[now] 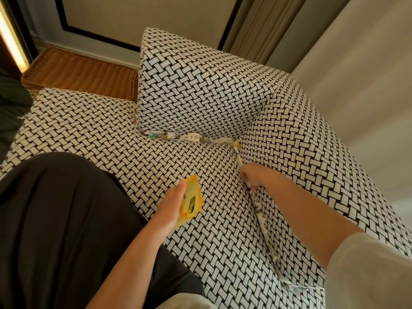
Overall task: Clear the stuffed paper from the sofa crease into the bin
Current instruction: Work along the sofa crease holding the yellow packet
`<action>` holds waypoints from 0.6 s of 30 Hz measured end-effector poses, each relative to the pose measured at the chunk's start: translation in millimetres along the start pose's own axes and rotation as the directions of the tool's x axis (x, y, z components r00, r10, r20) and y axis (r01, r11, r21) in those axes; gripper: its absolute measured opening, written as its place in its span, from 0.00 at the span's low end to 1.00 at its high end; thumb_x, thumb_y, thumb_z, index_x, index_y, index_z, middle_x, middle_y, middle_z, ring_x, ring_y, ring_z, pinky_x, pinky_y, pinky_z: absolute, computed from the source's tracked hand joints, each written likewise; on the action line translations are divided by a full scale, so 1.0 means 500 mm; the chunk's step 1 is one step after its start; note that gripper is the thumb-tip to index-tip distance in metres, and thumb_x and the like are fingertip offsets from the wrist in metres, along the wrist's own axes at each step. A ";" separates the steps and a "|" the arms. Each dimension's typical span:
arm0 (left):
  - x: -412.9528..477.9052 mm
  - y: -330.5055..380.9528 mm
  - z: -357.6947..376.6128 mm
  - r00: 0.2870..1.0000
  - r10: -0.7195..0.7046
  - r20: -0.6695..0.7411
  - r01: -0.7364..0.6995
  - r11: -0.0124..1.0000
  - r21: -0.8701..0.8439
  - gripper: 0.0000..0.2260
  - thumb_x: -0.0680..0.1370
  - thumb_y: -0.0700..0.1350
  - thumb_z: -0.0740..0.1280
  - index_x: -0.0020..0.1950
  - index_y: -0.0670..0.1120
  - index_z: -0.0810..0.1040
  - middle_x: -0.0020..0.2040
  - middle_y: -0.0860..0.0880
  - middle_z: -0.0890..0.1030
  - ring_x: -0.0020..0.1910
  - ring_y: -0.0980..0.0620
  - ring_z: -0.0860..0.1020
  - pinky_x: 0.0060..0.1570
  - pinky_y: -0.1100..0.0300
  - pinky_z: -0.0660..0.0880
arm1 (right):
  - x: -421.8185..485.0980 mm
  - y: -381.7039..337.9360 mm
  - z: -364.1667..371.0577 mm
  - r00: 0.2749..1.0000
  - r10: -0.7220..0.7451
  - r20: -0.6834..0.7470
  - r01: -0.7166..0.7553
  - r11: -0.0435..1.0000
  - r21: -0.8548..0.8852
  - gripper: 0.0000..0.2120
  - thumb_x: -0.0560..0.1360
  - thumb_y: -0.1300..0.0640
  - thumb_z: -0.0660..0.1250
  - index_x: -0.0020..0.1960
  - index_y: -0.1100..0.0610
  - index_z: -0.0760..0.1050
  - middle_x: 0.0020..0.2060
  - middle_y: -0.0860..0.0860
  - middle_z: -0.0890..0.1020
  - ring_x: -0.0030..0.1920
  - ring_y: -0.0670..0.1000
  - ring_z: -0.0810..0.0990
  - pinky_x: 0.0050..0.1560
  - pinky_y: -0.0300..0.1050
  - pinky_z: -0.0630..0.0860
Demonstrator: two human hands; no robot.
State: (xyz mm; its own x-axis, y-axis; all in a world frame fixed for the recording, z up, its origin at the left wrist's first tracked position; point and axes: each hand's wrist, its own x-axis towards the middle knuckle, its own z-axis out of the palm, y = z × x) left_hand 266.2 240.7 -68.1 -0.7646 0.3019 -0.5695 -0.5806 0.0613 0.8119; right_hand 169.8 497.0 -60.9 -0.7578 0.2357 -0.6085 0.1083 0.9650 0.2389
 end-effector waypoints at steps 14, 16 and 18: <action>0.003 -0.005 -0.004 0.999 -0.014 0.031 0.014 1.000 0.018 0.26 0.78 0.63 0.47 0.68 0.48 0.61 0.51 0.49 0.70 0.43 0.57 0.70 0.34 0.65 0.64 | 0.003 0.001 0.037 0.988 0.039 0.147 -0.053 0.994 0.091 0.30 0.76 0.70 0.58 0.74 0.58 0.52 0.53 0.61 0.73 0.34 0.49 0.77 0.36 0.41 0.80; 0.003 -0.006 -0.003 0.999 -0.010 0.032 0.009 1.000 0.013 0.26 0.78 0.63 0.46 0.70 0.50 0.60 0.50 0.50 0.70 0.42 0.58 0.69 0.33 0.65 0.63 | 0.006 -0.002 0.031 0.978 0.067 0.196 -0.105 0.976 0.192 0.34 0.76 0.71 0.57 0.76 0.56 0.45 0.55 0.64 0.72 0.34 0.49 0.79 0.39 0.45 0.81; 0.003 -0.006 -0.002 0.999 -0.009 0.031 0.008 1.000 0.015 0.25 0.78 0.63 0.46 0.69 0.50 0.60 0.47 0.53 0.69 0.42 0.59 0.69 0.33 0.65 0.63 | 0.013 -0.003 0.030 0.974 0.074 0.216 -0.122 0.967 0.223 0.35 0.76 0.71 0.58 0.76 0.57 0.44 0.48 0.63 0.74 0.35 0.51 0.80 0.49 0.50 0.81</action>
State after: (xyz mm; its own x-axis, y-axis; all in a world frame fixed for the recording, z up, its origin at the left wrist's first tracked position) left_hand 266.5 239.9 -71.7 -0.7502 0.3311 -0.5723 -0.5826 0.0782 0.8090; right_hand 174.4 498.8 -76.3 -0.5912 0.3253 -0.7380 0.3411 0.9300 0.1367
